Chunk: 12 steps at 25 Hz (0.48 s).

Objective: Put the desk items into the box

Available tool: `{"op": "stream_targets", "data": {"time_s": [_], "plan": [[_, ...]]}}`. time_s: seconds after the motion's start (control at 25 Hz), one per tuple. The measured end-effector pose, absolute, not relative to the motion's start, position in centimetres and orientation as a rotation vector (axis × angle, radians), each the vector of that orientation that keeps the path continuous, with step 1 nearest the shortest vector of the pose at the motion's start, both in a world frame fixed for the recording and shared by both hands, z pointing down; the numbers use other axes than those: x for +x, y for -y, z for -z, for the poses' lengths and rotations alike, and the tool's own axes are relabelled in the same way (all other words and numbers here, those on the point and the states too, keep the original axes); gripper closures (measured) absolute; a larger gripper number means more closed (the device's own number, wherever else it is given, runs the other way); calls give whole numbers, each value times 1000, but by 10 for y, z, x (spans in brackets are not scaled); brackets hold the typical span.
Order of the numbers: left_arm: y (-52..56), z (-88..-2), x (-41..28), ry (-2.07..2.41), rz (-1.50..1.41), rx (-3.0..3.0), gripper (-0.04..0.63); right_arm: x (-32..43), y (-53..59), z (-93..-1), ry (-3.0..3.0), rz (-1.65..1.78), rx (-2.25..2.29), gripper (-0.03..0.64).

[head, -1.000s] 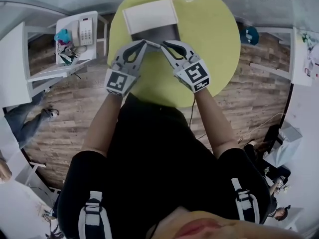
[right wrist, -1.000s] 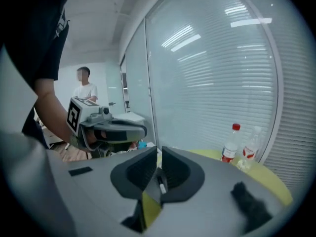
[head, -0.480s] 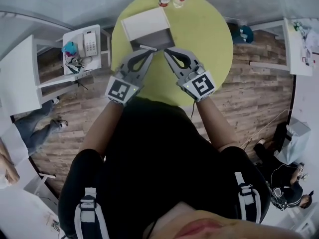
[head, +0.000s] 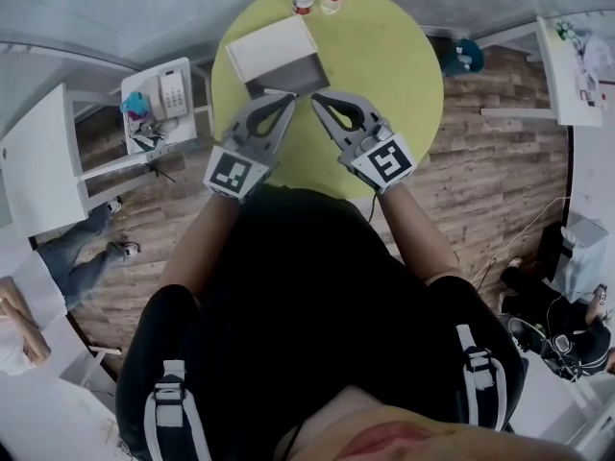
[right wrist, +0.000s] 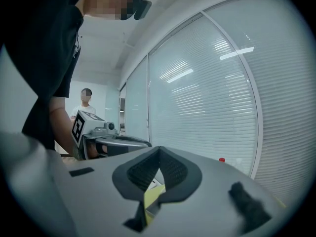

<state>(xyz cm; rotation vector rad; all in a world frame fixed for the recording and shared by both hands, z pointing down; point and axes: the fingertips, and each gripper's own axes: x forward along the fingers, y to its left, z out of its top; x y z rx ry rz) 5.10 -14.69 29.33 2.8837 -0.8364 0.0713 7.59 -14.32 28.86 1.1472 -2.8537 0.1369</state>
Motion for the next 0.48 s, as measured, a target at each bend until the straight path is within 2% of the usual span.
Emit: {"op": "stream_targets", "data": {"time_s": [0.48], "plan": [[149, -294, 58, 817, -78, 2900, 583, 81, 144, -289, 2844, -140, 1169, 600]]}}
